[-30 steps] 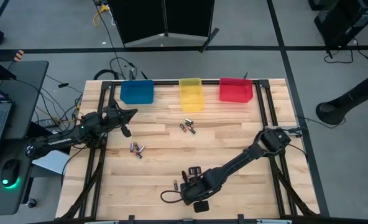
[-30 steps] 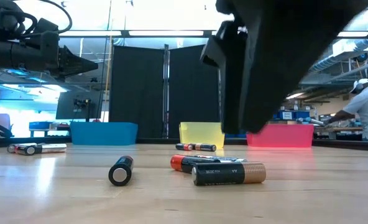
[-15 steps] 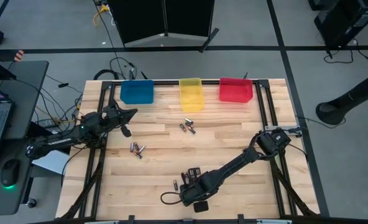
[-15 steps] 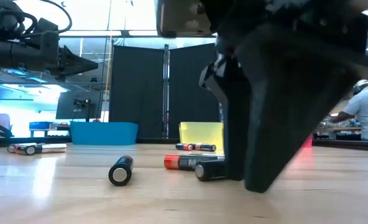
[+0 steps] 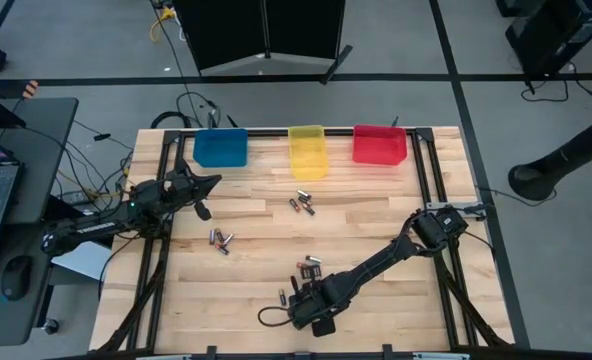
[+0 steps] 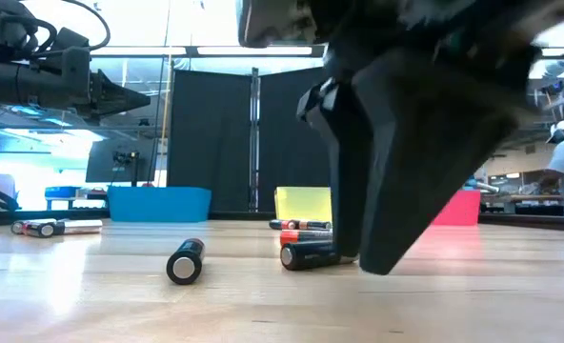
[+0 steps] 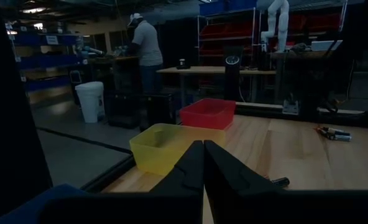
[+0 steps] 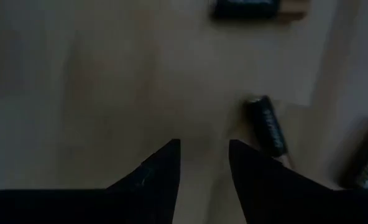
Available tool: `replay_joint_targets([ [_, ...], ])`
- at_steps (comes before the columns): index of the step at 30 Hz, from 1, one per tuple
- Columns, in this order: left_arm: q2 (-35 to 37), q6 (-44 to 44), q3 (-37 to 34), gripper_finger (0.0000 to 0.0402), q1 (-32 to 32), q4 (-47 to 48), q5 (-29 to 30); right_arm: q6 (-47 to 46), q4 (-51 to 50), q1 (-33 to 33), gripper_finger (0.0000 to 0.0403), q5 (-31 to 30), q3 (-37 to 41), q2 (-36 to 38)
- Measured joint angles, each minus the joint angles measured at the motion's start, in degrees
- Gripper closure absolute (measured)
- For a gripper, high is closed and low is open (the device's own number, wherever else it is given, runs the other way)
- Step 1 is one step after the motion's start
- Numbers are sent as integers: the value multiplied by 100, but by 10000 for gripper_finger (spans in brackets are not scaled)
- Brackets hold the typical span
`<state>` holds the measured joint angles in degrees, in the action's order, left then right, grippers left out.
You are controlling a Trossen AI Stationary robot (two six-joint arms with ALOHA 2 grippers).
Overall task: Sort batteries
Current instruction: Put the black brown battery into the red bin
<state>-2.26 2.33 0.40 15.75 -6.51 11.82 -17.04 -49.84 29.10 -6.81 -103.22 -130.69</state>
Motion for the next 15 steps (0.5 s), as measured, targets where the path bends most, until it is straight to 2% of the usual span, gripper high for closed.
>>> replay_joint_targets([
  [15,0,0,0,387,0,1,0,567,11,-318,252,-174,-37,42],
])
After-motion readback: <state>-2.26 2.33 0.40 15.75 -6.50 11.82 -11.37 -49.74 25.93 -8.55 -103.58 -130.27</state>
